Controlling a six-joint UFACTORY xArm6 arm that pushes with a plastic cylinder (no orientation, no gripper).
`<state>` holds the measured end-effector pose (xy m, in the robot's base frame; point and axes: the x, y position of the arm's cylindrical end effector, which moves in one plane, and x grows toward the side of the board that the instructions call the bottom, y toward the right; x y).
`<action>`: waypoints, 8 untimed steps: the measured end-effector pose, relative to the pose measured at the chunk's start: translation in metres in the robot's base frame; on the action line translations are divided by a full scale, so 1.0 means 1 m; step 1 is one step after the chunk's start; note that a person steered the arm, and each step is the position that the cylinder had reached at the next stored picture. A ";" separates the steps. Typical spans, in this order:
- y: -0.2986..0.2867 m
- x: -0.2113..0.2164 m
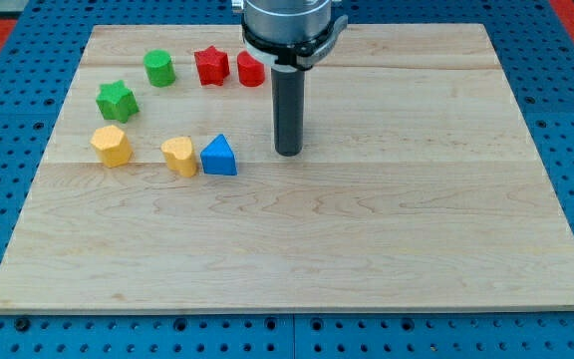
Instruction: Push the blue cube into the red circle
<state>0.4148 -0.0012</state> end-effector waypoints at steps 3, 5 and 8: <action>0.009 -0.042; 0.036 -0.053; 0.030 -0.079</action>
<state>0.3359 0.0286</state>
